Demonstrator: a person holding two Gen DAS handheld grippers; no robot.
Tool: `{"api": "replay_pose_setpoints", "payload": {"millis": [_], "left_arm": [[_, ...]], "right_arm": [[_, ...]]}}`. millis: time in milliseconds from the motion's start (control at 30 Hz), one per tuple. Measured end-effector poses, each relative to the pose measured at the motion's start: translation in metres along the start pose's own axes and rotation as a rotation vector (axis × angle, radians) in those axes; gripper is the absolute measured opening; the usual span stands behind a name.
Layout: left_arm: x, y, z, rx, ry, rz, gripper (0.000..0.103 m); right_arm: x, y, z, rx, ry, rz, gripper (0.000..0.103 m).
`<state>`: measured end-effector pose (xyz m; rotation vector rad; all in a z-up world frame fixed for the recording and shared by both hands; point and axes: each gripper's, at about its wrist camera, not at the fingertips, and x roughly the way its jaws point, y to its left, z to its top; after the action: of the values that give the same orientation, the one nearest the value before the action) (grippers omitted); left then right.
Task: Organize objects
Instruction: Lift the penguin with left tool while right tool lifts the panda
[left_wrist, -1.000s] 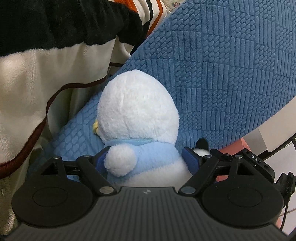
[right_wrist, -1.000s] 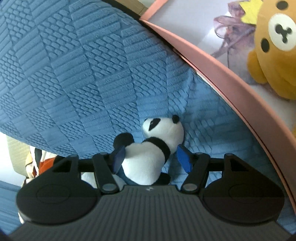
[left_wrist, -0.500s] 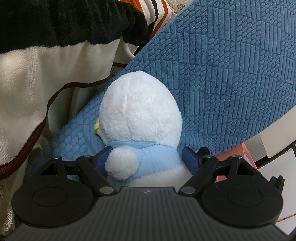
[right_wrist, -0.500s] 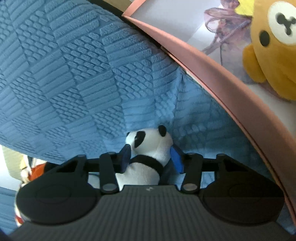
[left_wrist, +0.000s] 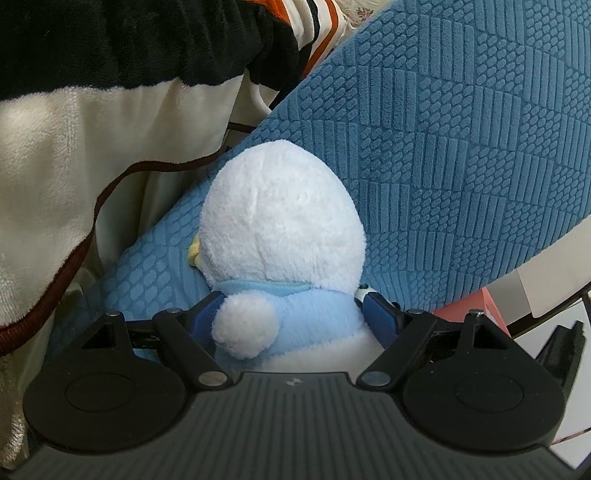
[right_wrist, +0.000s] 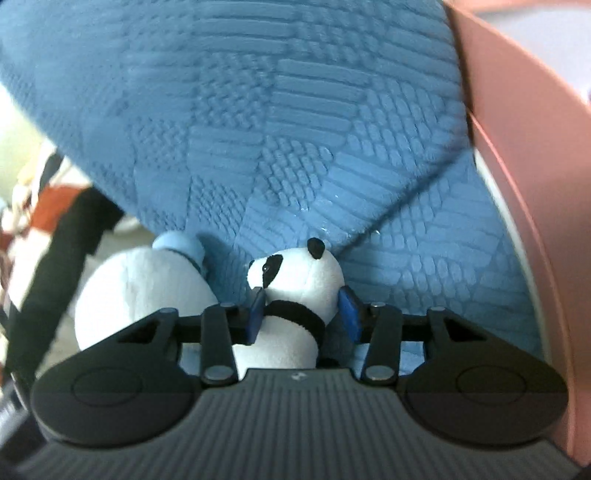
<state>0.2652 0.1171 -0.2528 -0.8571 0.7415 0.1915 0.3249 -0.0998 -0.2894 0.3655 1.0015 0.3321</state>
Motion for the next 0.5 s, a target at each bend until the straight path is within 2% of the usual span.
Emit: {"api": "replay_pose_setpoints", "payload": {"millis": [167,300,433,500], "left_arm": [[0.000,0.003,0.002,-0.018,0.006,-0.005,0.085],[0.000,0.003,0.002,-0.018,0.009,-0.003,0.085],[0.000,0.001,0.002,-0.014,0.011,0.000,0.085],[0.000,0.001,0.002,-0.013,0.012,0.000,0.085]], "right_arm": [[-0.022,0.016,0.001,-0.136,-0.050,-0.048,0.044],[-0.029,0.032,0.004,-0.294,-0.075,-0.132,0.044],[-0.037,0.036,-0.005,-0.480,-0.032,-0.205,0.044],[-0.033,0.033,-0.013,-0.519,0.000,-0.228,0.044]]}}
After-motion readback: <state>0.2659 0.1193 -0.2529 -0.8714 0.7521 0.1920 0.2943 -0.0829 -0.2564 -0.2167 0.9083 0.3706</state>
